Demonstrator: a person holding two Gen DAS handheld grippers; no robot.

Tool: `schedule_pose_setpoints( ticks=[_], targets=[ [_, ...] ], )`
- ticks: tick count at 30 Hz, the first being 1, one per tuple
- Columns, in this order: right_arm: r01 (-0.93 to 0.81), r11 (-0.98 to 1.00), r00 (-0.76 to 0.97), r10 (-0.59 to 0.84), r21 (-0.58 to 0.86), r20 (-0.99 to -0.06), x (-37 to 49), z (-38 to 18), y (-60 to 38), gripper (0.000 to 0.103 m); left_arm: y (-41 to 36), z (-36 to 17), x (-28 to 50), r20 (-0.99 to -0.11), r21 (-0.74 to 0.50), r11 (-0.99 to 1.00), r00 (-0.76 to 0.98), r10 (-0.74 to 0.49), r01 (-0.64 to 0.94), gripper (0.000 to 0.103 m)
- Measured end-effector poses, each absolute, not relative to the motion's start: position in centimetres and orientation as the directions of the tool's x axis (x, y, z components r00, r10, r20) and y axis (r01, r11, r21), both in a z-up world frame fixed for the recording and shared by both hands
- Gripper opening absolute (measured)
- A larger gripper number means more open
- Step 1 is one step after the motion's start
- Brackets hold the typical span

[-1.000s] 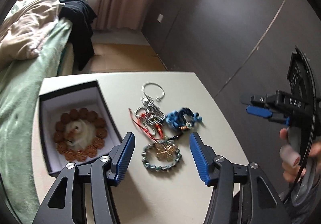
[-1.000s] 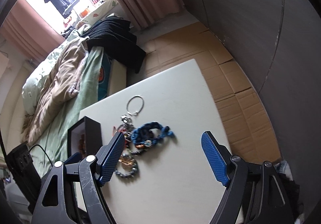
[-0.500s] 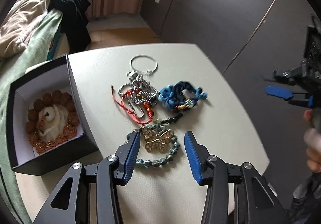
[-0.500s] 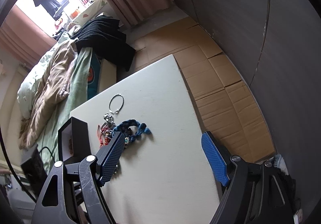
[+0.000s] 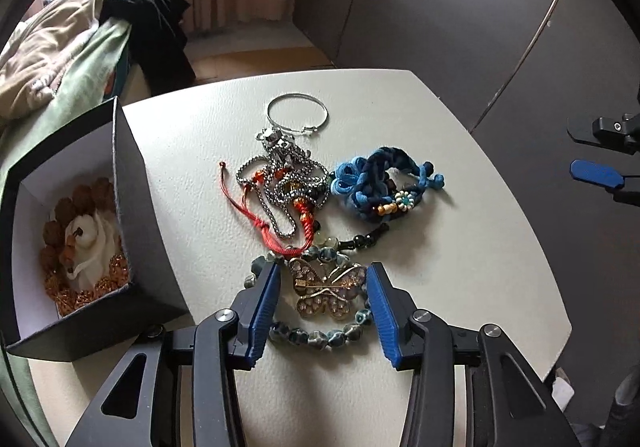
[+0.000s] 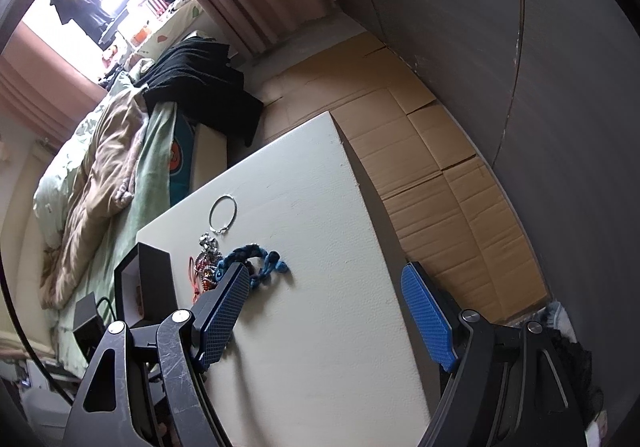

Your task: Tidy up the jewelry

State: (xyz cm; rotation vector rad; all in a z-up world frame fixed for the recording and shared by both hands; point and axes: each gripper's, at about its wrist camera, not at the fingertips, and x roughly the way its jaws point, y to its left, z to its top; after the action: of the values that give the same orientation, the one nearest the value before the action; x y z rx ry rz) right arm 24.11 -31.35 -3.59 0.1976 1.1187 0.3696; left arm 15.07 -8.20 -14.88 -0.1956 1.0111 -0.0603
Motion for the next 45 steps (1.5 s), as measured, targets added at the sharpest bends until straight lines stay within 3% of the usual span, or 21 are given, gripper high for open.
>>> schedule_pose_setpoints(
  ticks=[4,29,37,45],
  targets=[
    [-0.200,0.921,0.376,0.387,0.334,-0.842,24.1,-3.8,-30.7,0.079,-7.9,-14.7,15.1,-0.835,-0.210,0.977,0.528,-0.159,-0.037,0.038],
    [-0.295,0.898,0.270,0.407,0.328,-0.873,22.8,-6.1,-24.5,0.078,-2.7,-8.4,12.4,-0.724,-0.332,0.940,0.661,-0.197,-0.083,0.038],
    [-0.360,0.886,0.197,0.379,0.293,-0.904,22.0,-8.0,-20.5,0.051,1.4,-7.3,11.5,-0.708,-0.354,0.922,0.689,-0.155,-0.156,0.038],
    [-0.416,0.879,0.154,0.319,0.231,-0.935,20.8,-9.7,-17.5,0.032,4.9,-6.9,10.5,-0.698,-0.379,0.897,0.707,-0.114,-0.229,0.038]
  ],
)
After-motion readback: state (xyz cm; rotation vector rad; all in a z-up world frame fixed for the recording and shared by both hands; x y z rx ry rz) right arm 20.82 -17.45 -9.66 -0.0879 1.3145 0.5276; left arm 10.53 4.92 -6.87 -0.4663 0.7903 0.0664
